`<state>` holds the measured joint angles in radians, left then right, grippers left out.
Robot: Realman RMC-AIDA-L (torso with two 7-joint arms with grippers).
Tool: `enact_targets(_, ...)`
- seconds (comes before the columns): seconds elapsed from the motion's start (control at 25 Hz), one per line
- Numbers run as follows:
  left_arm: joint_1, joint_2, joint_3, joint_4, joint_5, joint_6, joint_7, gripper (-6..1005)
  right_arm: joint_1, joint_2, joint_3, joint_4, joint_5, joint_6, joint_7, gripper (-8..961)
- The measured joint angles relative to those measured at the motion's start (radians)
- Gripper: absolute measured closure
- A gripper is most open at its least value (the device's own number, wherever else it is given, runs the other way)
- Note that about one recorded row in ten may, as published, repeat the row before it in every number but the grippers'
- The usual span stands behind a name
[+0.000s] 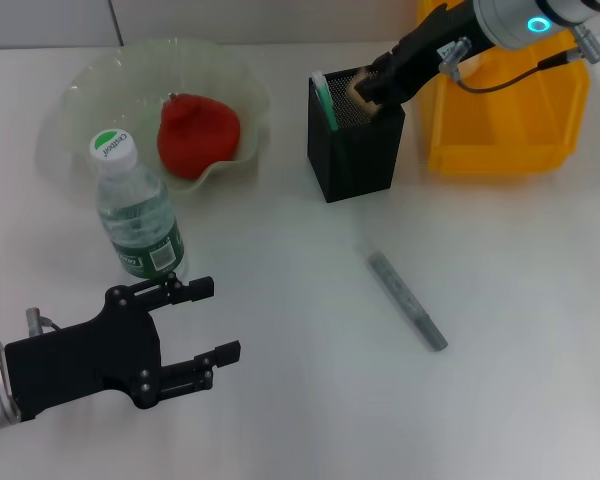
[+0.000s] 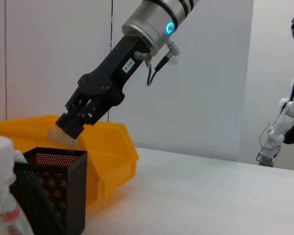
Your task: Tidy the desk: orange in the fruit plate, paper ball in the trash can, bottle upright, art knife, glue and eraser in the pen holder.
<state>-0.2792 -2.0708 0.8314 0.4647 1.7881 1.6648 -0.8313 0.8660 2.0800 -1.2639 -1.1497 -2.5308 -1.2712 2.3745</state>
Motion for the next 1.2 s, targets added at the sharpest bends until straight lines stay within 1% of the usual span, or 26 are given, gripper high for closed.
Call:
enact_targets(0.28, 0.000, 0.002, 0.000, 0.000, 0.001, 0.005, -0.001, 261, -0.010, 0.000, 0.003, -0.025, 0.001, -0.010, 0.015, 544)
enact_targets(0.36, 0.000, 0.002, 0.000, 0.000, 0.001, 0.006, -0.004, 261, -0.029, 0.000, 0.003, -0.151, -0.013, -0.126, 0.162, 510)
enact_targets(0.4, 0.000, 0.002, 0.000, 0.000, 0.001, 0.006, -0.004, 261, -0.029, 0.000, 0.003, -0.151, -0.013, -0.126, 0.162, 493)
enact_targets(0.48, 0.000, 0.002, 0.000, 0.000, 0.000, 0.007, -0.006, 261, -0.042, 0.000, -0.003, -0.284, -0.021, -0.261, 0.319, 459)
enact_targets(0.52, 0.001, 0.002, 0.000, 0.000, 0.000, 0.008, -0.007, 261, -0.045, 0.001, -0.020, -0.382, -0.027, -0.398, 0.445, 434)
enact_targets(0.56, 0.001, 0.002, 0.000, 0.000, 0.000, 0.008, -0.007, 261, -0.045, 0.001, -0.020, -0.382, -0.027, -0.398, 0.445, 408)
enact_targets(0.64, -0.001, 0.002, 0.000, 0.000, 0.001, 0.009, -0.007, 261, -0.039, 0.002, -0.056, -0.417, -0.029, -0.477, 0.515, 357)
enact_targets(0.68, -0.003, 0.001, 0.000, 0.000, 0.001, 0.009, -0.006, 261, -0.038, 0.003, -0.083, -0.418, -0.030, -0.499, 0.535, 332)
enact_targets(0.72, -0.003, 0.001, 0.000, 0.000, 0.000, 0.010, -0.005, 261, -0.043, 0.005, -0.141, -0.385, -0.033, -0.502, 0.557, 333)
enact_targets(0.76, -0.003, 0.001, 0.000, 0.000, 0.000, 0.010, -0.003, 261, -0.043, 0.005, -0.141, -0.385, -0.033, -0.502, 0.557, 335)
enact_targets(0.88, -0.002, 0.000, 0.000, 0.000, -0.003, 0.014, 0.000, 261, -0.049, 0.007, -0.212, -0.284, -0.039, -0.473, 0.572, 336)
enact_targets(1.04, 0.003, 0.000, 0.000, 0.000, -0.005, 0.022, 0.002, 261, -0.044, 0.008, -0.267, -0.141, -0.037, -0.402, 0.575, 337)
enact_targets(1.2, 0.006, 0.000, 0.001, 0.000, -0.005, 0.022, 0.002, 261, -0.026, 0.008, -0.291, -0.051, -0.041, -0.339, 0.576, 337)
